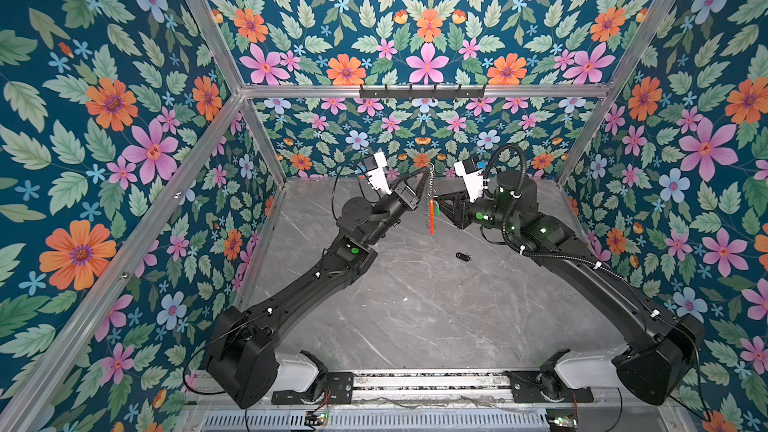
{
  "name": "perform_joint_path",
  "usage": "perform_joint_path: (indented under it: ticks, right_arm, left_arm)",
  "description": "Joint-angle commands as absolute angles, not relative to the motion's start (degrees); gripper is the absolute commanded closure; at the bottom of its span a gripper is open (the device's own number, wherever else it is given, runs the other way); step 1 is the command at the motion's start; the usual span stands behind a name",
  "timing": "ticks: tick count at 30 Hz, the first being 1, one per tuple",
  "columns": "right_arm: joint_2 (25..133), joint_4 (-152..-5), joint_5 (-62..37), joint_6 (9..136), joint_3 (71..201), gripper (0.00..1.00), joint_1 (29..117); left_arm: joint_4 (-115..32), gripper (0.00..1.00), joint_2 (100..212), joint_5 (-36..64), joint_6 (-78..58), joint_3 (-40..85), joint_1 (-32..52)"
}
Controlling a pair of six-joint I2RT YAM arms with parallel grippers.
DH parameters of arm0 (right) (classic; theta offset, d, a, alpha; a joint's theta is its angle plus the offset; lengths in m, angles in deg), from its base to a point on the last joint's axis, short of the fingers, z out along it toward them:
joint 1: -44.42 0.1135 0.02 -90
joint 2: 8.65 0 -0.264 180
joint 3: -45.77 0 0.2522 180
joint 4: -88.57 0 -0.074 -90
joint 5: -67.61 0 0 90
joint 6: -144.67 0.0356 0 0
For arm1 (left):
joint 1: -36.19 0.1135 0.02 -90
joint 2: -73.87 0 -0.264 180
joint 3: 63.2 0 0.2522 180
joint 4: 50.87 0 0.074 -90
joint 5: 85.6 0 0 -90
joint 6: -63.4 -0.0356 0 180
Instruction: Put the keys on the keyring
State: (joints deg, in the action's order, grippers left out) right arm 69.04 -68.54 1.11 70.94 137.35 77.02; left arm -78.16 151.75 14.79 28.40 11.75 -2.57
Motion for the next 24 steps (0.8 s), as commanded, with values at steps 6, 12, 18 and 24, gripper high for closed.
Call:
perform_joint_path:
  ticks: [6,12,18,24]
  right_arm:
    - [68.5,-69.4,0.4,71.3,137.1,0.79,77.1]
    - [68.3,-67.8,-2.6,69.7,137.0,0.78,77.1]
    - [64.0,-66.7,-10.2,70.2,125.4,0.61,70.2]
    - [64.2,-64.6,-13.2,76.1,113.1,0.6,61.1]
  left_arm:
    - [-76.6,1.0,151.0,13.0,26.3,12.1,-2.6]
    - [-75.4,1.0,150.7,12.2,25.0,12.0,-2.6]
    - [-71.1,1.0,150.0,11.3,20.7,12.1,-2.5]
    - [-65.7,1.0,148.3,6.8,16.3,11.2,-2.5]
